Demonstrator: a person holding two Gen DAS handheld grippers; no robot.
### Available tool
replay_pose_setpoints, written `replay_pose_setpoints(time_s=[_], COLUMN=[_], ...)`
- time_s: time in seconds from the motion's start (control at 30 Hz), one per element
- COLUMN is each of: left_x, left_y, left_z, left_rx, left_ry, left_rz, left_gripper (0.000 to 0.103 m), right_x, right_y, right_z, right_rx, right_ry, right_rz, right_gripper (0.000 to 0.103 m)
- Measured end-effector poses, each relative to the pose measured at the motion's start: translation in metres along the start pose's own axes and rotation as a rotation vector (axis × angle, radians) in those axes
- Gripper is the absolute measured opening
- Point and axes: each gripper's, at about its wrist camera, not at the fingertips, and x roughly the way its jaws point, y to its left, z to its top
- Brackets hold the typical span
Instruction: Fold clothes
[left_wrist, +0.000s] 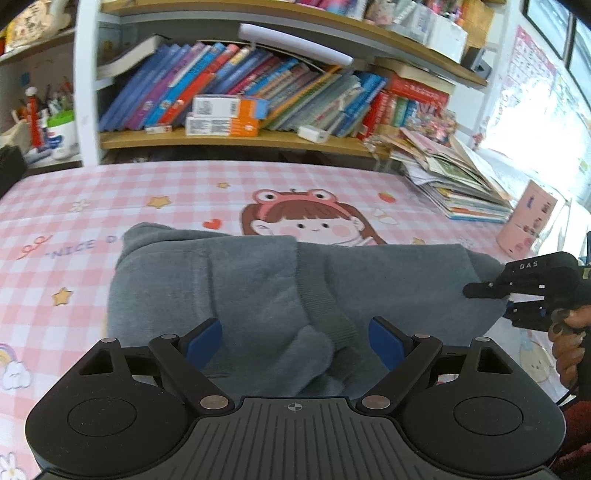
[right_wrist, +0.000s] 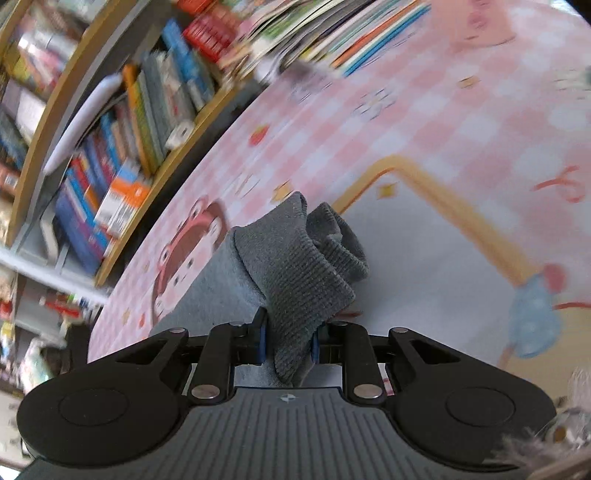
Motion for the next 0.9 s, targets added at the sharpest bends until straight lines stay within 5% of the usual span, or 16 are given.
replay_pose_setpoints(time_s=[0.17,0.4,0.63,0.9], left_x=[0.003,-0.012,-0.043,-0.068], left_y=[-0.004,0.010,0.045,0.088], left_z=[0.000,0.005,0.004,-0.004], left_rx=[0.006,-0.042,-0.176,-0.251], left_ry=[-0.005,-0.067,-0.151,-0.174], left_rz=[-0.025,0.039,0.137,0.215], left_gripper=[0.089,0.089,0.092,0.092], right_x=[-0.017,-0.037,-0.043,-0.016], right_y=[-0.005,0.054,0.141,0.224], right_z=[0.007,0.006,-0.027,-0.098], right_rx=[0.002,-0.153,-0.469,-0.855], right_ry=[-0.053,-0.053,-0.023,0.126], right_rz=[-0.019,0.150,0.319,0.445], right_gripper=[0.019,0.019,0.019,0.020])
